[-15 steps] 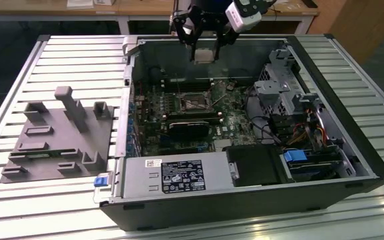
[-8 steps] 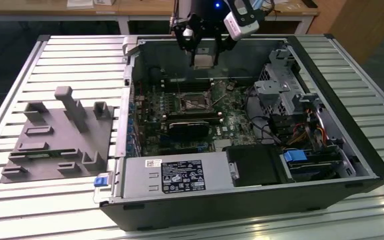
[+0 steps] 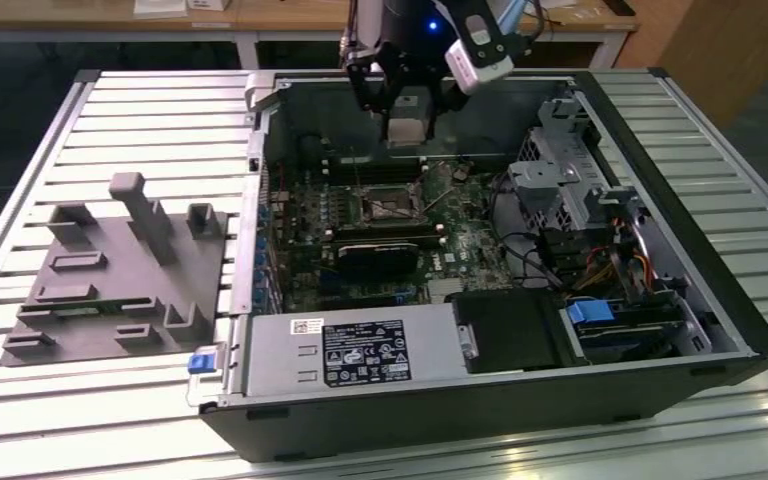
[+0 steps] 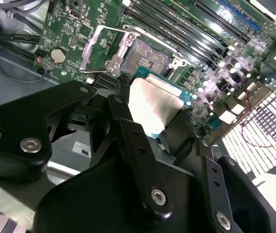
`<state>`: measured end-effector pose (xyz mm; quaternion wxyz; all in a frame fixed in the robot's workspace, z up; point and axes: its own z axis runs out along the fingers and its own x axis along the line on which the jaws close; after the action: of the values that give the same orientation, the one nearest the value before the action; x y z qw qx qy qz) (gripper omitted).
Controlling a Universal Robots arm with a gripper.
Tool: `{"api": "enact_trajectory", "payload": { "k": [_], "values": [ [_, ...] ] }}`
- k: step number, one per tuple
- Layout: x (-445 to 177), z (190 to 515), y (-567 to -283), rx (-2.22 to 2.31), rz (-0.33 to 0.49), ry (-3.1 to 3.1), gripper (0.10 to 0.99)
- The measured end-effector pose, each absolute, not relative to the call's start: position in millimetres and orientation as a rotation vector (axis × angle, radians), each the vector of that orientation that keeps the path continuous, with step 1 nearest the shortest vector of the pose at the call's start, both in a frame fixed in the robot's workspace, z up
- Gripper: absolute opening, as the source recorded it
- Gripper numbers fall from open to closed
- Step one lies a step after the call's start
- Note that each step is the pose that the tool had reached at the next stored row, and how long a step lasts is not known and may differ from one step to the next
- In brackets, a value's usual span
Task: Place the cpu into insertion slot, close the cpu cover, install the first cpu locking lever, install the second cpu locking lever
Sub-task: 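Place the cpu into insertion slot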
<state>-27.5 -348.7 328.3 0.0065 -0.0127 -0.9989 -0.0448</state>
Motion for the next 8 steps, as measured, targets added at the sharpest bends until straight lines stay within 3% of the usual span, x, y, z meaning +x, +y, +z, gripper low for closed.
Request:
{"api": "enact_trajectory", "payload": {
  "k": [8],
  "values": [
    [-27.6, 313.7, -348.7, -0.04, -0.14, -3.125, 0.537]
  ]
}}
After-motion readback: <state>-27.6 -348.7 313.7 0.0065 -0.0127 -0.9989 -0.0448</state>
